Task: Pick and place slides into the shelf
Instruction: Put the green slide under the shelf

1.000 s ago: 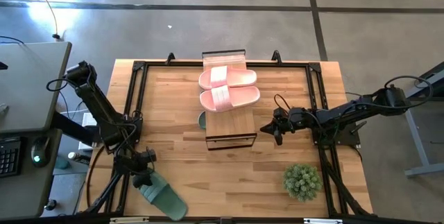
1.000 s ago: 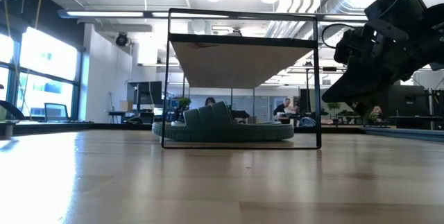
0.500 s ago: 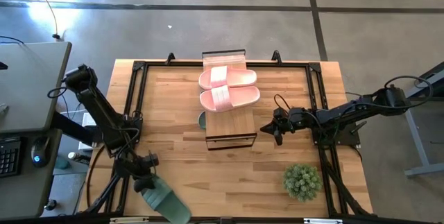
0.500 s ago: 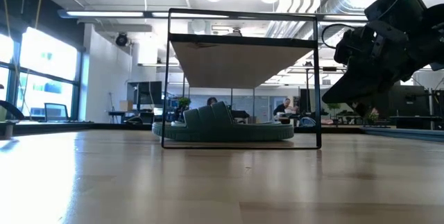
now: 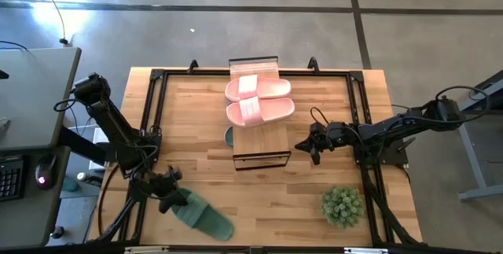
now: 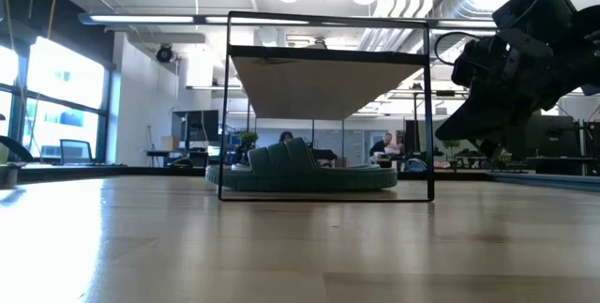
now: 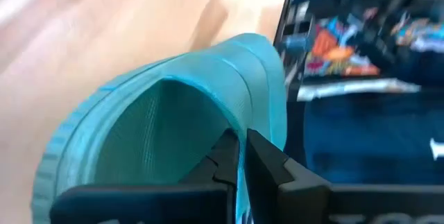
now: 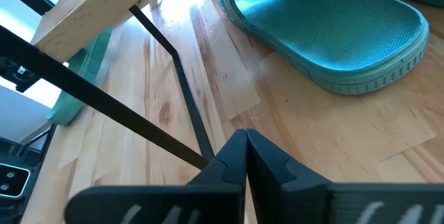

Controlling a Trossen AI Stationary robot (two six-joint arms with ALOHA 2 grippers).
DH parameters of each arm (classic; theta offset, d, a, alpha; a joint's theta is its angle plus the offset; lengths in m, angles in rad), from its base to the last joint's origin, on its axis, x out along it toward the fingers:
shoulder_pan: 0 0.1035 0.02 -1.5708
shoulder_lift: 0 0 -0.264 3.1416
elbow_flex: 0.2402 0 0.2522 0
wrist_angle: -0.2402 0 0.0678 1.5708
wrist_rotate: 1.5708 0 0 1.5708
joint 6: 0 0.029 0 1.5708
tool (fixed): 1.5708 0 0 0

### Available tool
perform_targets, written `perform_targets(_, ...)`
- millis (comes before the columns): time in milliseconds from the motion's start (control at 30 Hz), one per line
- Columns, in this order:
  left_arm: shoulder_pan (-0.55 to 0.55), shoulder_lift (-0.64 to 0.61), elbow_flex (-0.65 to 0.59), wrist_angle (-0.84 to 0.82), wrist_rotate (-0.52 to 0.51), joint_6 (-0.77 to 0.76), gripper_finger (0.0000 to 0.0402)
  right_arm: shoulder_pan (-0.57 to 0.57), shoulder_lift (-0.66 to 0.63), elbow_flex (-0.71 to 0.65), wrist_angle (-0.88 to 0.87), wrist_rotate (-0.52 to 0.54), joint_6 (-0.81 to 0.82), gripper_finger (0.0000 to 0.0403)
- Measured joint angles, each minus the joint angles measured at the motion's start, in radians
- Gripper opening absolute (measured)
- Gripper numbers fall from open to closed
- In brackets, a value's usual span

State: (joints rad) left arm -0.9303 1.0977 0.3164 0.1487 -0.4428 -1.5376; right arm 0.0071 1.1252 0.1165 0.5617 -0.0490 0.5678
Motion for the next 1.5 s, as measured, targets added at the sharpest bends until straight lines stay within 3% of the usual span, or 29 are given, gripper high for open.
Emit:
perform_targets(267,0.0,0.0,0.0,0.011,-0.219,-0.019,0.0001,0.0,0.0,0.0,0.002,-0.001,0.0,0.0)
perform_targets(433,0.001,-0.009,0.0,-0.069,-0.326,-0.099,0.0001,0.0,0.0,0.0,0.003,-0.012,0.008,0.0)
perform_targets(667,0.0,-0.113,0.03,-0.261,-0.317,-0.147,0.0,0.0,0.0,0.0,0.003,-0.028,0.019,0.0)
perform_targets(867,0.0,-0.233,0.166,-0.688,-0.309,-0.199,0.0,0.0,0.0,0.0,0.003,-0.027,0.011,0.0)
perform_targets(1067,0.009,-0.278,0.287,-1.007,-0.309,-0.228,0.0,0.0,0.0,0.0,0.003,-0.027,0.01,0.0)
perform_targets(1233,0.09,-0.281,0.315,-1.11,-0.267,-0.225,0.0,0.0,0.0,0.0,0.003,-0.027,0.015,0.0)
perform_targets(1500,0.208,-0.278,0.275,-1.096,-0.205,-0.22,0.0,0.0,0.0,0.0,0.003,-0.027,0.027,0.0)
